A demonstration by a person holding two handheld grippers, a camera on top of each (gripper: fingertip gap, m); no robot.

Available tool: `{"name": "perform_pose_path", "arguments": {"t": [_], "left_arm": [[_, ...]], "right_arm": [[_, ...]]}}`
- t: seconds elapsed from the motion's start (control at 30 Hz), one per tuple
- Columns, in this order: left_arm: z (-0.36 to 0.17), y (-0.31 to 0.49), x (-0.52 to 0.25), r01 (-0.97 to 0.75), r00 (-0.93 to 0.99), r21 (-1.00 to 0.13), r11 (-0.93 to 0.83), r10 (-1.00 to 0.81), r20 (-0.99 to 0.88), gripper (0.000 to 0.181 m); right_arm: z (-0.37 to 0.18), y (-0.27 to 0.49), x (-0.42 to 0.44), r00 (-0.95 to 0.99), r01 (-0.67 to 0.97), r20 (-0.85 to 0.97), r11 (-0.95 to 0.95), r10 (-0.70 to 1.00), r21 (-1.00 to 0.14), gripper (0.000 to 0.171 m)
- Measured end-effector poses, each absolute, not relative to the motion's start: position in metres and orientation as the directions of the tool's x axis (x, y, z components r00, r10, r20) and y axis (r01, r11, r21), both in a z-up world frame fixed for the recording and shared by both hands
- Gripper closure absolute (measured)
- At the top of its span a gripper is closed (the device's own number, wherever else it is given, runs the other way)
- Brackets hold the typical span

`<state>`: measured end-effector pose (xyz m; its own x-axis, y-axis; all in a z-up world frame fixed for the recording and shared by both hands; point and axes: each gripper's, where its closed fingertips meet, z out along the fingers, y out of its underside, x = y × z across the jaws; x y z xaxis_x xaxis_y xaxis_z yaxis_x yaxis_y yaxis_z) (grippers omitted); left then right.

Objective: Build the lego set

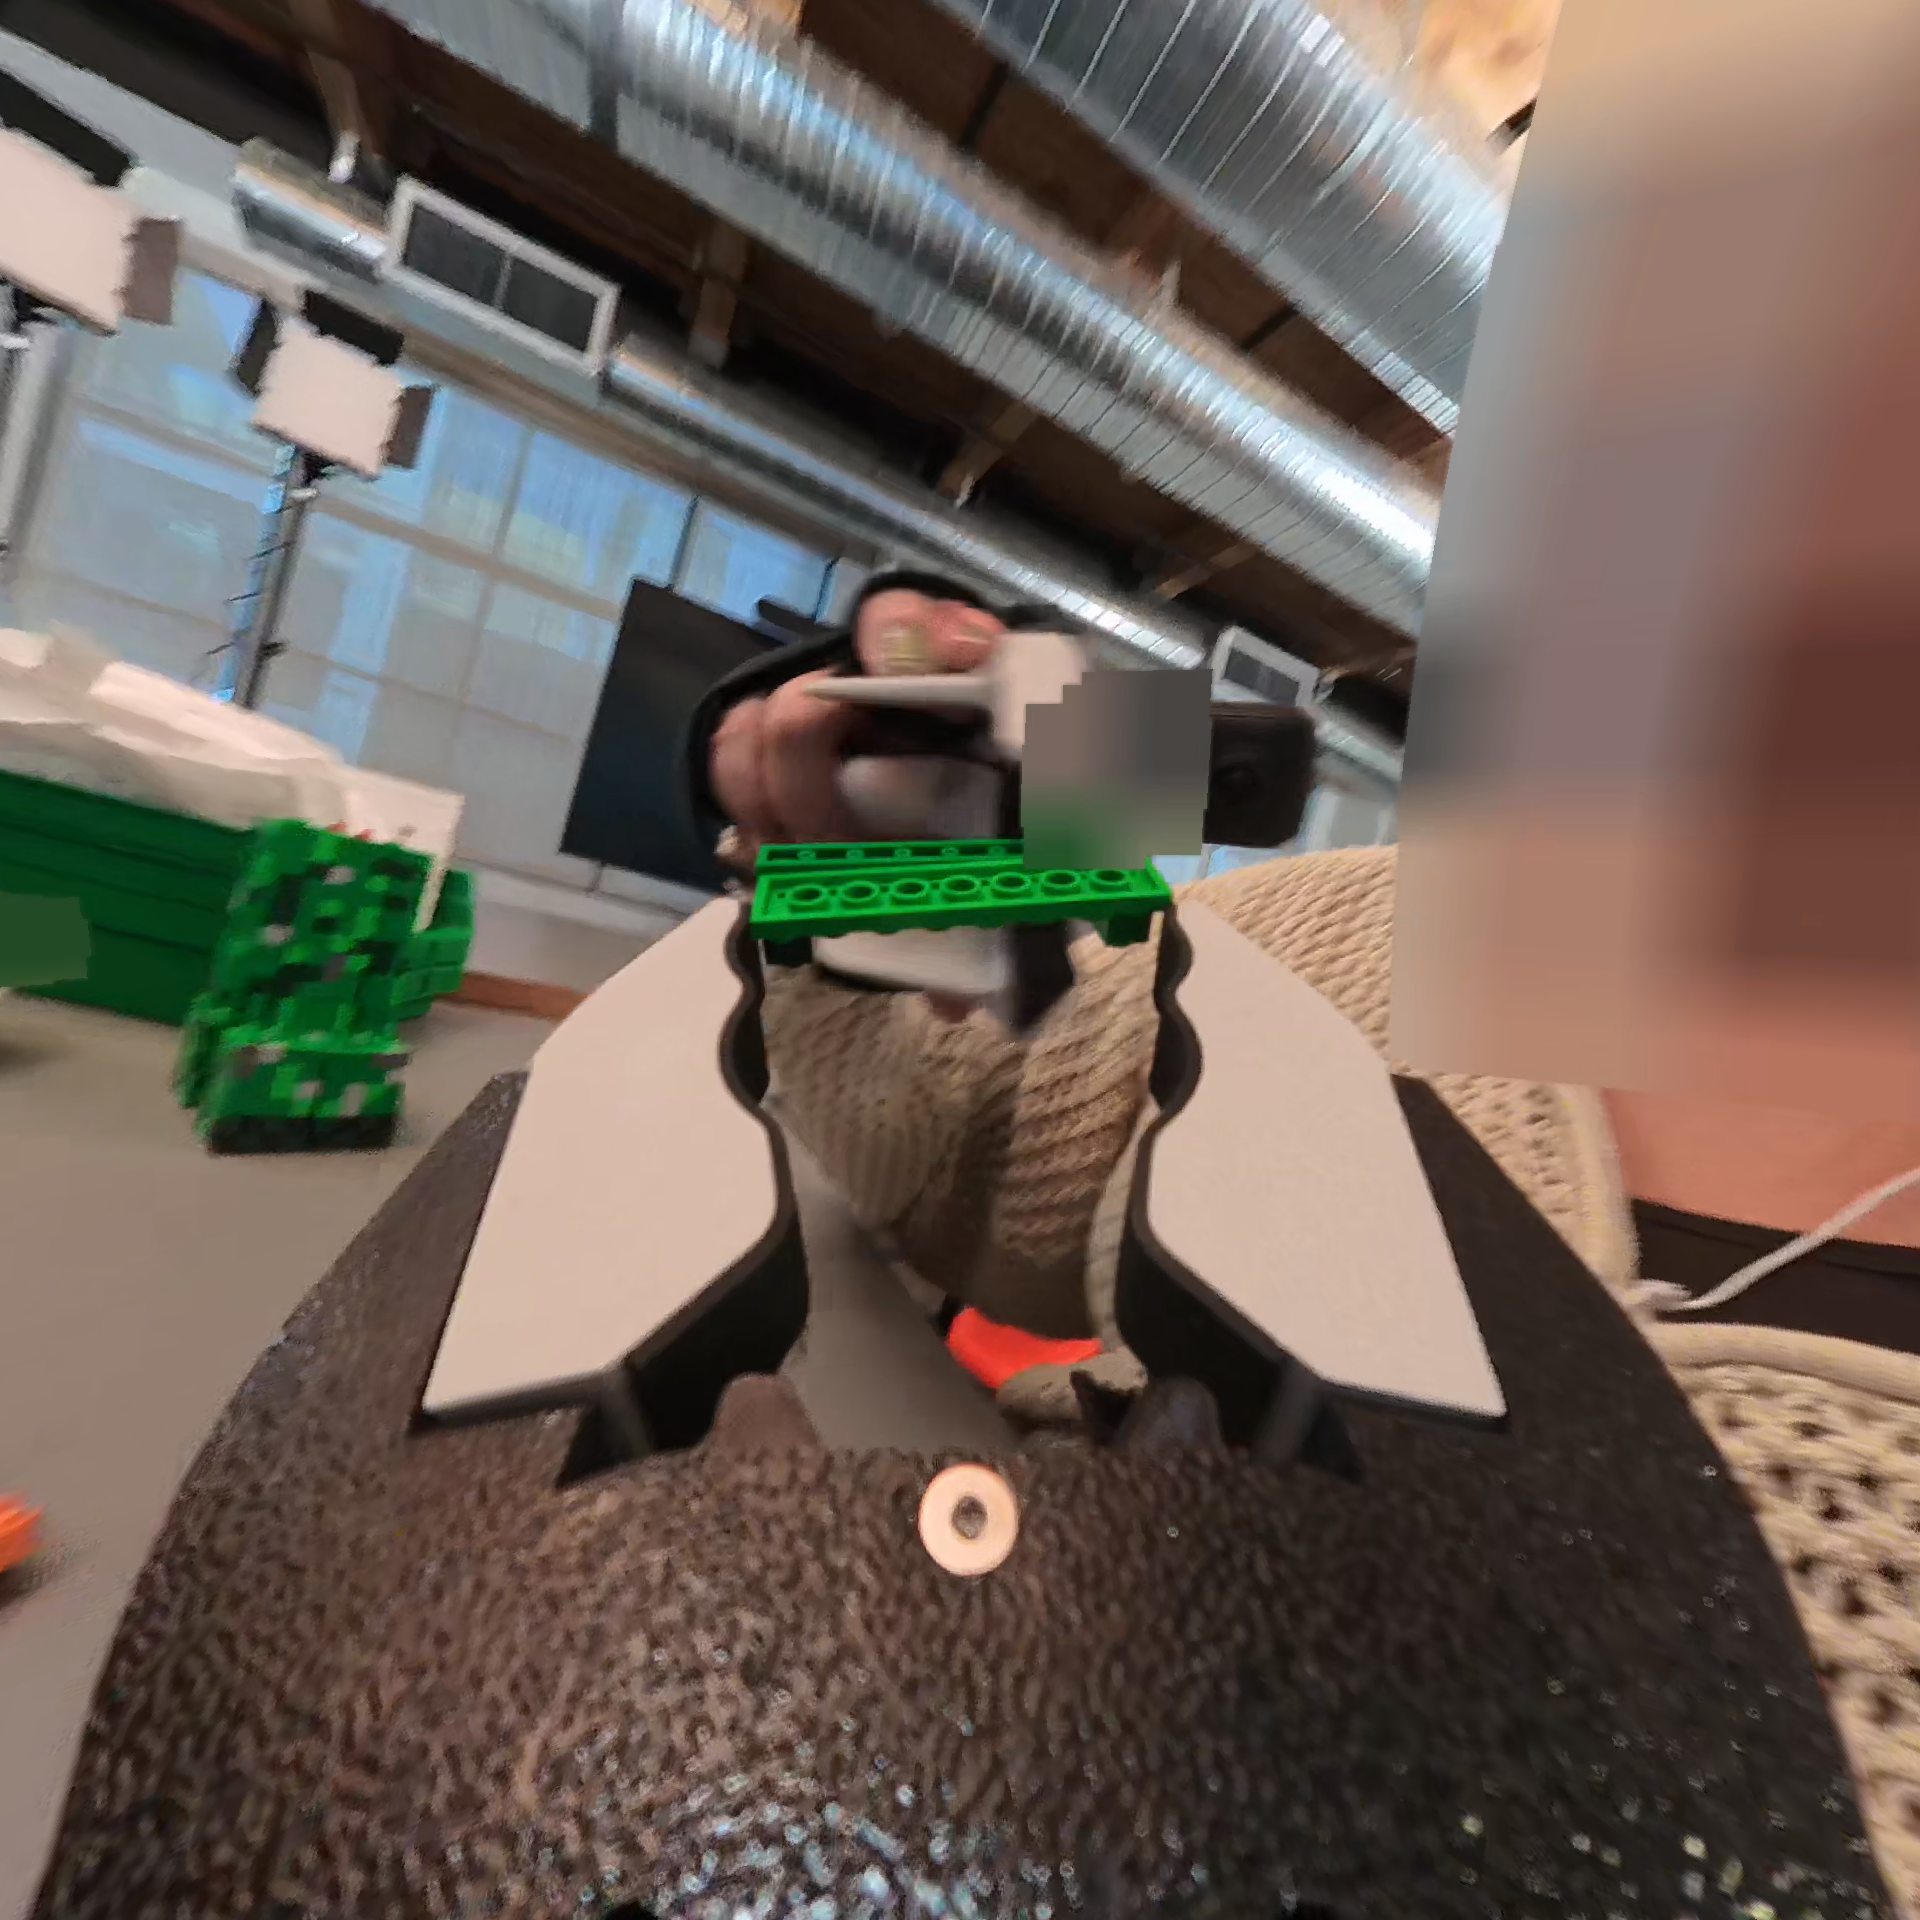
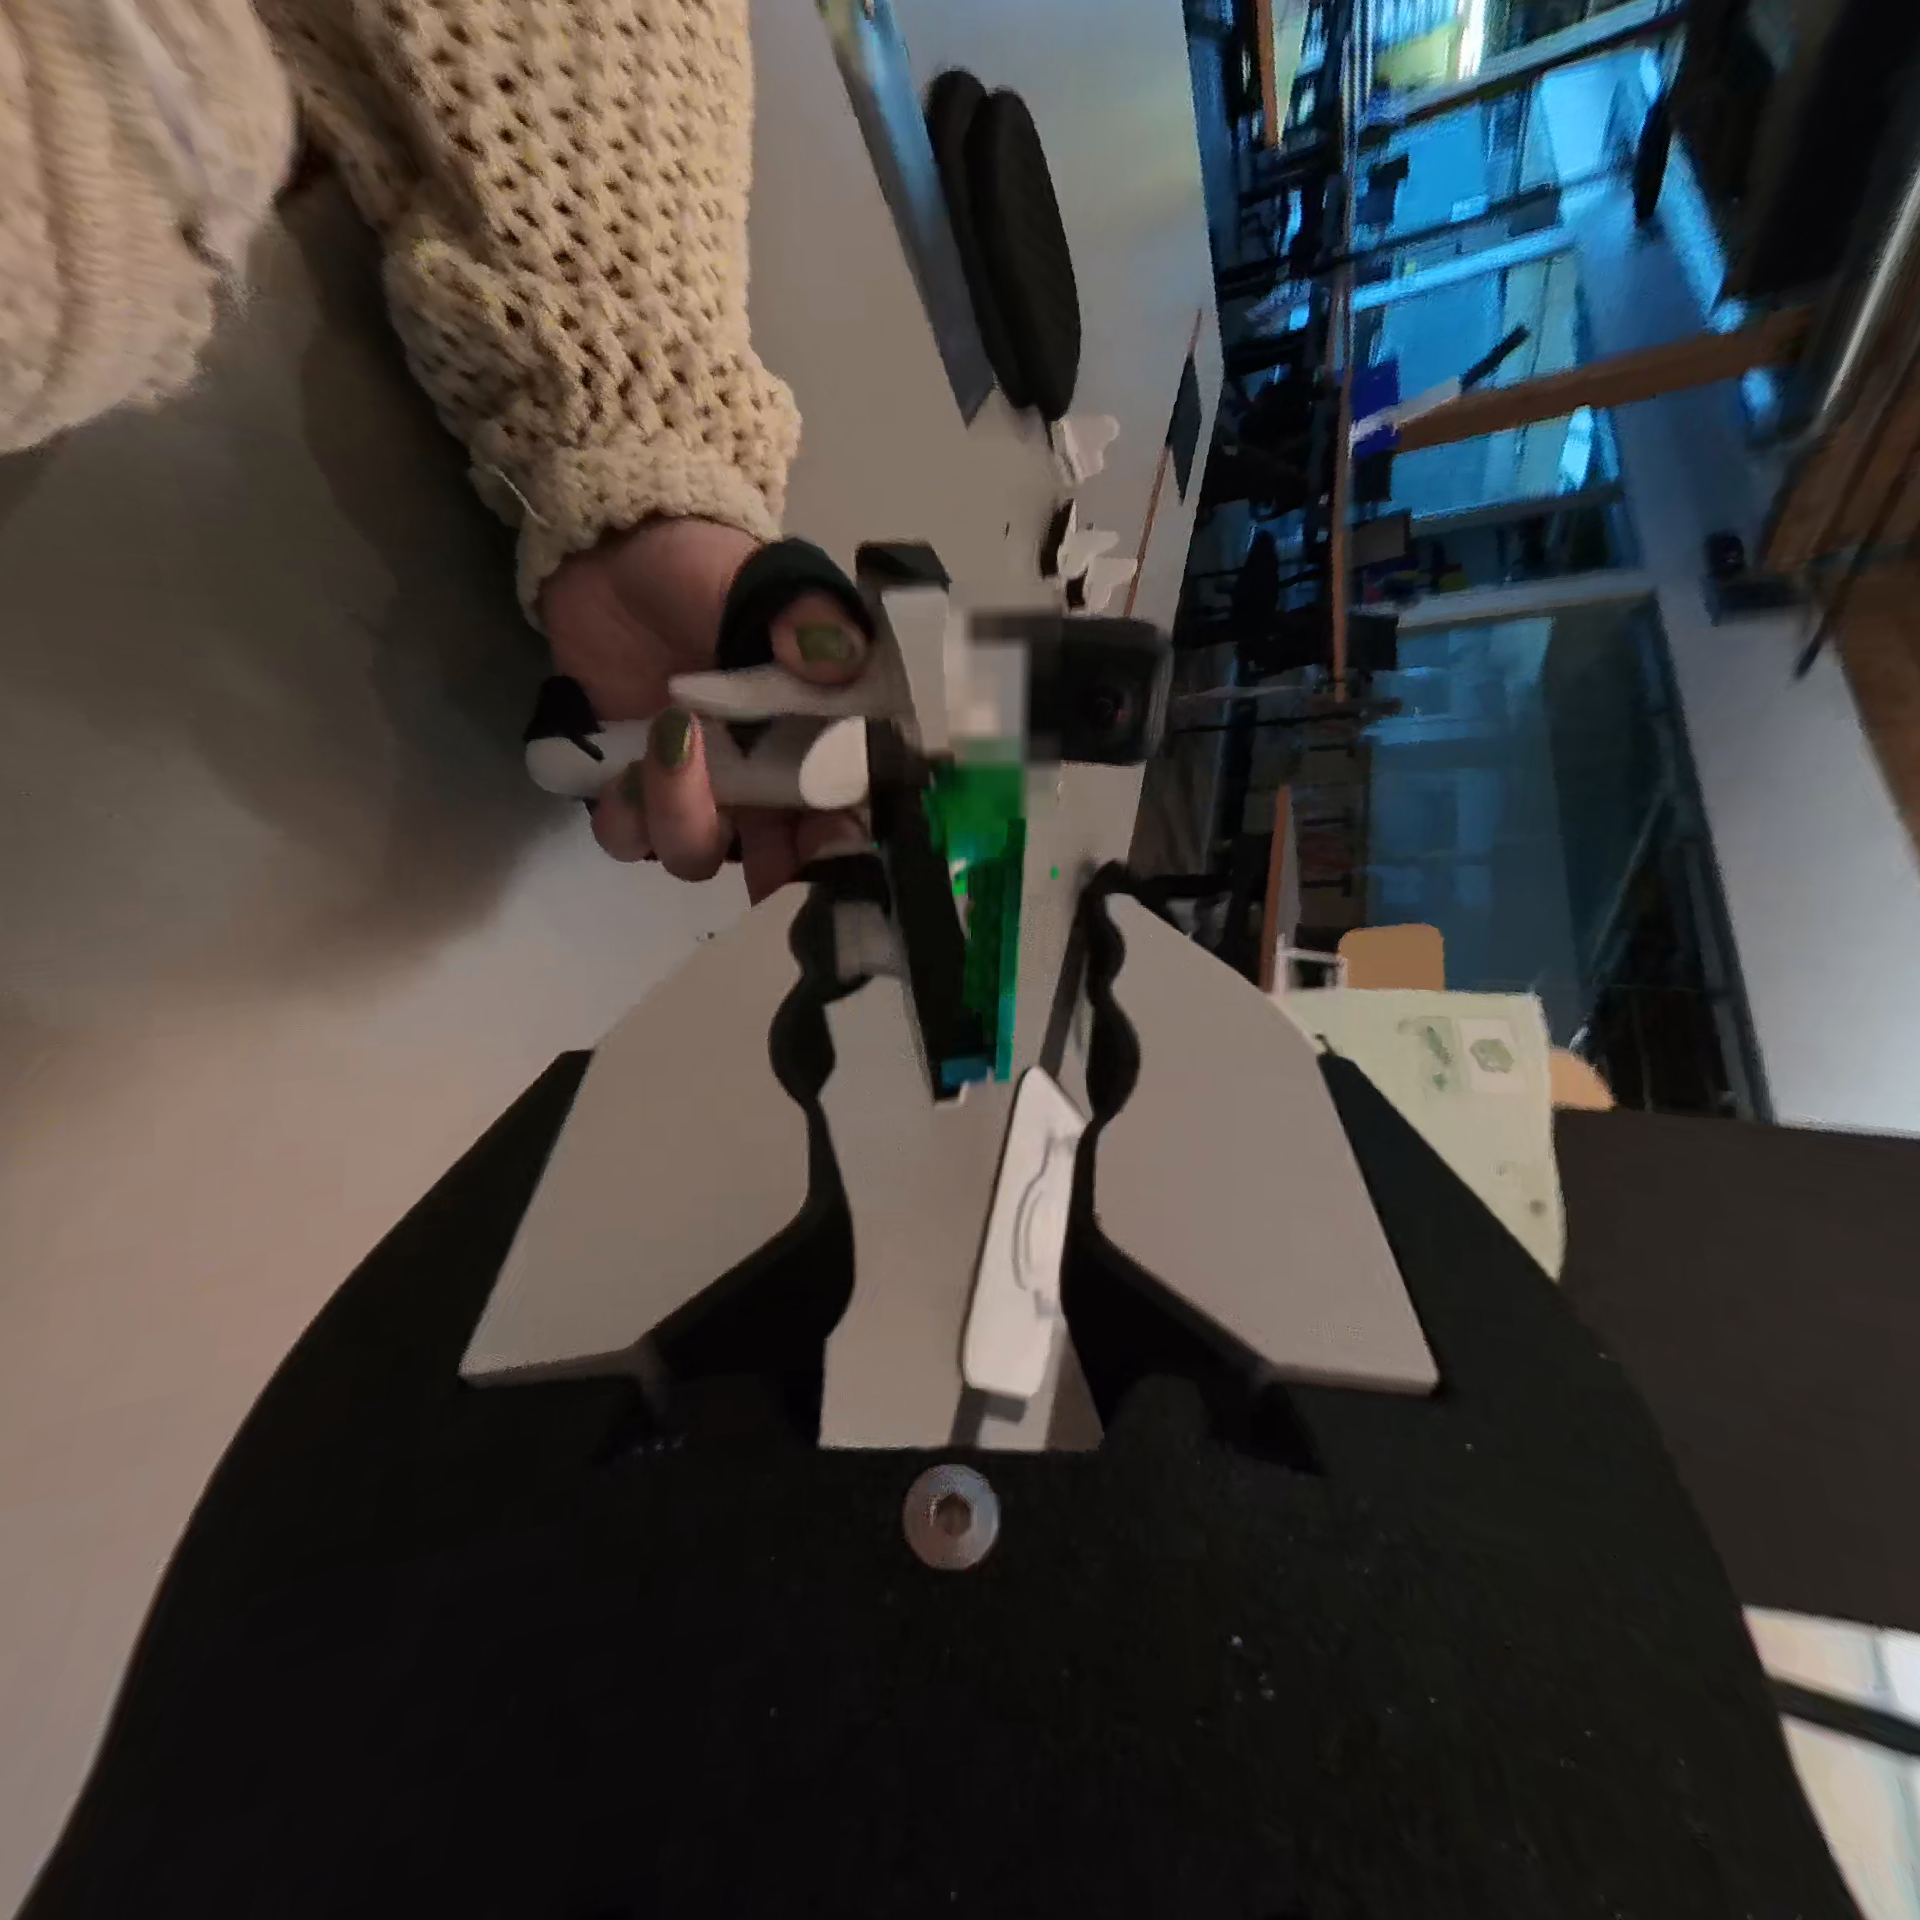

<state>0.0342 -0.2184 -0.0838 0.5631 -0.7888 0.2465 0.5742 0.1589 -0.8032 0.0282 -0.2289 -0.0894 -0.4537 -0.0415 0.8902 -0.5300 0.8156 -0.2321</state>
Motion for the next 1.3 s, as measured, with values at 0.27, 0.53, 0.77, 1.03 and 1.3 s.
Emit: {"name": "perform_pose_path", "arguments": {"t": [0.27, 0.53, 0.77, 1.03, 1.3], "left_arm": [[-0.077, -0.231, 0.039, 0.66, 0.387, -0.748, 0.07, -0.885, 0.259, 0.109], [-0.077, -0.234, 0.047, 0.654, 0.348, -0.755, 0.045, -0.904, 0.247, 0.109], [-0.077, -0.234, 0.049, 0.657, 0.336, -0.753, 0.034, -0.908, 0.252, 0.109], [-0.074, -0.231, 0.044, 0.68, 0.326, -0.732, 0.034, -0.909, 0.261, 0.109], [-0.075, -0.232, 0.045, 0.676, 0.298, -0.737, -0.002, -0.914, 0.276, 0.109]], "right_arm": [[-0.095, -0.211, 0.012, -0.513, -0.434, 0.858, 0.866, -0.011, -0.247, 0.136], [-0.098, -0.212, 0.015, -0.538, -0.436, 0.843, 0.864, -0.027, -0.251, 0.153], [-0.1, -0.211, 0.017, -0.52, -0.448, 0.853, 0.867, -0.051, -0.221, 0.155], [-0.098, -0.212, 0.014, -0.521, -0.426, 0.854, 0.864, 0.008, -0.268, 0.155], [-0.098, -0.211, 0.017, -0.512, -0.488, 0.856, 0.846, -0.079, -0.214, 0.154]]}}
